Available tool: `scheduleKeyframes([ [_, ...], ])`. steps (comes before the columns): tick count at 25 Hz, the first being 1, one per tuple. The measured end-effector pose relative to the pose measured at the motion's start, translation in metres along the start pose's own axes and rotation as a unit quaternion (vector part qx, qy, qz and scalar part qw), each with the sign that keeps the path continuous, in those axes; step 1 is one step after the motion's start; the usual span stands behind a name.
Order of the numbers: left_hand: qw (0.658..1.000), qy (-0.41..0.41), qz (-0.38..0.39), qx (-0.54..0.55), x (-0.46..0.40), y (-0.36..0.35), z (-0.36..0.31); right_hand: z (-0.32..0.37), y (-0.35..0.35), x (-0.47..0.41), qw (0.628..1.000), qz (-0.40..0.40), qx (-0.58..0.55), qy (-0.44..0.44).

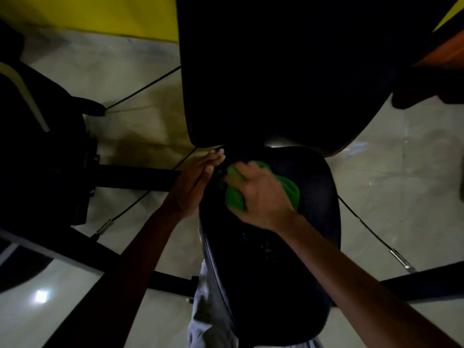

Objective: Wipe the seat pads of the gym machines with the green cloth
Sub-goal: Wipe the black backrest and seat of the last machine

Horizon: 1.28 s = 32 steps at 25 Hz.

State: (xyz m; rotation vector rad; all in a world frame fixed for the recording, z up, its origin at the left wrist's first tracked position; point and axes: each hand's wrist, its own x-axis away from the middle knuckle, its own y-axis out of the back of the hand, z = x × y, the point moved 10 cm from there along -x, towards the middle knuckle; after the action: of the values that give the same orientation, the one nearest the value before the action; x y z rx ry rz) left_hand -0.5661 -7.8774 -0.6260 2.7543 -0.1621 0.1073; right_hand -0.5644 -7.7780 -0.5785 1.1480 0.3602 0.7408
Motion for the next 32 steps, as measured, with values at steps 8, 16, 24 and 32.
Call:
scheduleKeyframes([
  [8, 0.993, -0.013, 0.036, -0.108, 0.003, -0.004, -0.003, 0.079, -0.013, 0.059, 0.977, 0.065, 0.012, 0.205],
  [16, 0.953, -0.102, 0.084, -0.271, -0.009, -0.021, -0.016, 0.030, -0.006, 0.059, 0.997, 0.003, 0.035, 0.064],
  [24, 0.901, -0.108, 0.118, -0.403, -0.013, -0.045, -0.022, 0.014, 0.000, 0.061, 0.998, 0.038, -0.006, 0.059],
  [32, 0.898, -0.124, 0.128, -0.403, 0.017, -0.057, -0.035, 0.059, -0.013, 0.133, 0.980, 0.065, 0.018, 0.188],
])
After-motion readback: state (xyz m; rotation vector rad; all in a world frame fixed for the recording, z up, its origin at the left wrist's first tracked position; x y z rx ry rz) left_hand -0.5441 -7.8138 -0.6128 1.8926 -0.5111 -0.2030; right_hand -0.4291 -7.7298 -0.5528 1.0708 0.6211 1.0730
